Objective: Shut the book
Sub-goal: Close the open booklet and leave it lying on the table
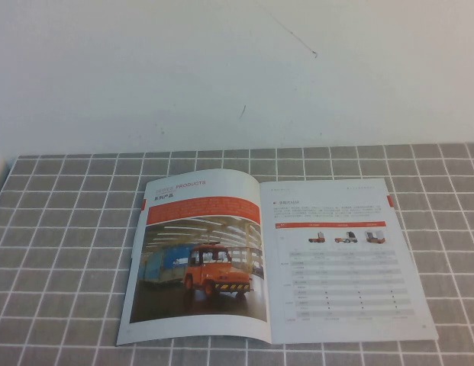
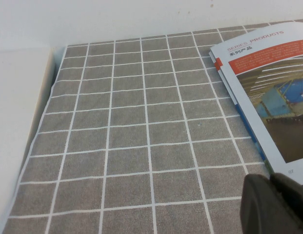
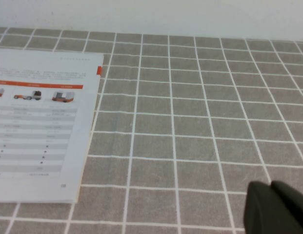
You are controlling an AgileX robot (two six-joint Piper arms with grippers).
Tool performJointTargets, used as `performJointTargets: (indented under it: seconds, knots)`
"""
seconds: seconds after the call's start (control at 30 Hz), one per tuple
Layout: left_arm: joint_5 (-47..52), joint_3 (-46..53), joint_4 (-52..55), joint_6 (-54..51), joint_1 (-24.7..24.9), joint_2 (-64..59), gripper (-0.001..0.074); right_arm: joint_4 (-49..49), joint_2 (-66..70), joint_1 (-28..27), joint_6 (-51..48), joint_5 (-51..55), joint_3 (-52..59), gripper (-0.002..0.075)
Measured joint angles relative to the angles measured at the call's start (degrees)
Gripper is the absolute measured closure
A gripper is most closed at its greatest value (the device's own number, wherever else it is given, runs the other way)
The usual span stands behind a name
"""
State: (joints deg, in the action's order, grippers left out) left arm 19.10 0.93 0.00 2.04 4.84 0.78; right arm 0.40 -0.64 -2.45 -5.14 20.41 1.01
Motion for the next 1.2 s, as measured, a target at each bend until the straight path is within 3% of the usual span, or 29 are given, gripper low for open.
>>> performJointTargets:
  seconds: [0.67,0.77,1.07,1.2]
  knots:
    - [-0.93,0.0,0.54,0.0,0.0,0.0,0.0737,-0.4,0.0,0.0,0.0,-1.78,0.19,0.0727]
    - [-5.85,0.35,0.76,0.0,0.0,0.0,0.0737,-0.4,0.0,0.0,0.0,-7.77,0.65,0.0727]
    - [-31.77,0.35,0.76,0.0,0.0,0.0,0.0737,-0.4,0.0,0.0,0.75,-44.62,0.65,0.0727]
    - [-40.34,0.35,0.76,0.0,0.0,0.0,0.0737,0.39,0.0,0.0,-0.39,-56.29,0.65,0.0727]
